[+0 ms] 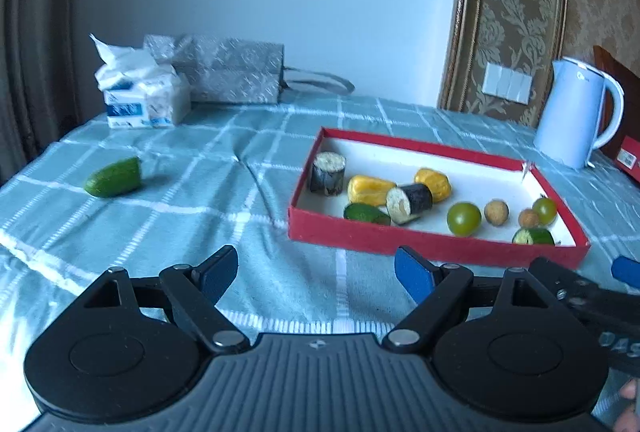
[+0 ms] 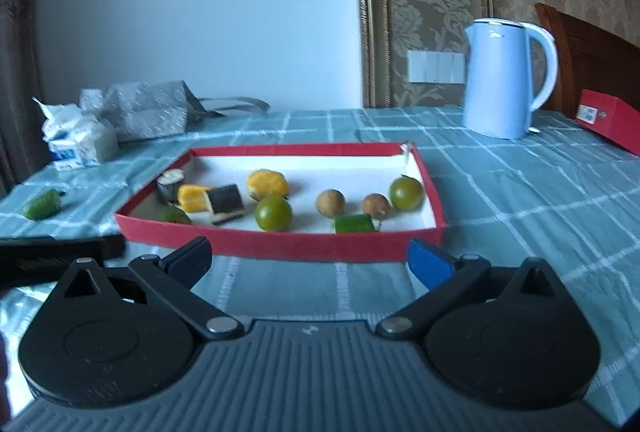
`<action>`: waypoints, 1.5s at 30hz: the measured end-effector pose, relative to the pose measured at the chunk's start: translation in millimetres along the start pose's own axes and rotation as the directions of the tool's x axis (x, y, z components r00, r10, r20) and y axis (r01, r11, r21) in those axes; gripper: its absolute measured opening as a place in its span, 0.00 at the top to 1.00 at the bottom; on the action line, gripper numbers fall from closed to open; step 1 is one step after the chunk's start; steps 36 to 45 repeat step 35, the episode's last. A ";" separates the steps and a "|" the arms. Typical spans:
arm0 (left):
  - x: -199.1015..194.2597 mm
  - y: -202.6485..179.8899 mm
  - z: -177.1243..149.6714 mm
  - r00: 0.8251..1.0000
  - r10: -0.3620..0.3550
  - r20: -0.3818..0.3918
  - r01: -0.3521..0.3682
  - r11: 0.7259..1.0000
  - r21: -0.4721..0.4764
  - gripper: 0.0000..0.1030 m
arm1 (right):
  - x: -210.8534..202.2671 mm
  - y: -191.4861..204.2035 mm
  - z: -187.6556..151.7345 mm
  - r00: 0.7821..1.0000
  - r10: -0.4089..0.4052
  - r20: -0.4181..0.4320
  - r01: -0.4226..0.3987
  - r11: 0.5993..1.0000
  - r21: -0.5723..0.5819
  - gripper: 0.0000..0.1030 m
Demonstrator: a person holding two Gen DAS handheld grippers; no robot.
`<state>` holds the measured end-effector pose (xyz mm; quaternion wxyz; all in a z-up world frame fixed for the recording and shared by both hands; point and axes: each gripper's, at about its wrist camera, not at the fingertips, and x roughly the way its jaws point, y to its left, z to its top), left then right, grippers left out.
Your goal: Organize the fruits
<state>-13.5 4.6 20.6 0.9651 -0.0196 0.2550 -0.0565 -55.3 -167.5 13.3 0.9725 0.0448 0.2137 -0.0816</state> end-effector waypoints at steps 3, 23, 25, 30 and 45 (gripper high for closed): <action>-8.4 -7.0 1.9 0.999 0.038 0.026 -0.040 0.998 0.047 0.12 | -0.6 1.1 0.8 0.999 -0.043 0.007 0.043 0.999 0.016 0.00; -30.3 -23.9 0.7 0.995 0.056 0.089 -0.066 0.990 0.121 0.10 | 4.5 11.5 4.2 0.992 -0.130 -0.003 0.130 0.991 0.021 0.00; -29.5 -25.2 -0.4 0.994 0.066 0.092 -0.078 0.989 0.128 0.10 | 4.9 12.8 3.8 0.991 -0.130 -0.004 0.130 0.991 0.018 0.00; -26.1 -25.9 -1.5 0.994 0.070 0.082 -0.081 0.988 0.129 0.10 | 7.9 14.0 1.7 0.990 -0.138 -0.011 0.138 0.990 0.015 0.00; -24.1 -24.5 -3.0 0.994 0.073 0.079 -0.083 0.988 0.127 0.10 | 9.2 13.3 0.8 0.990 -0.139 -0.016 0.139 0.990 0.017 0.00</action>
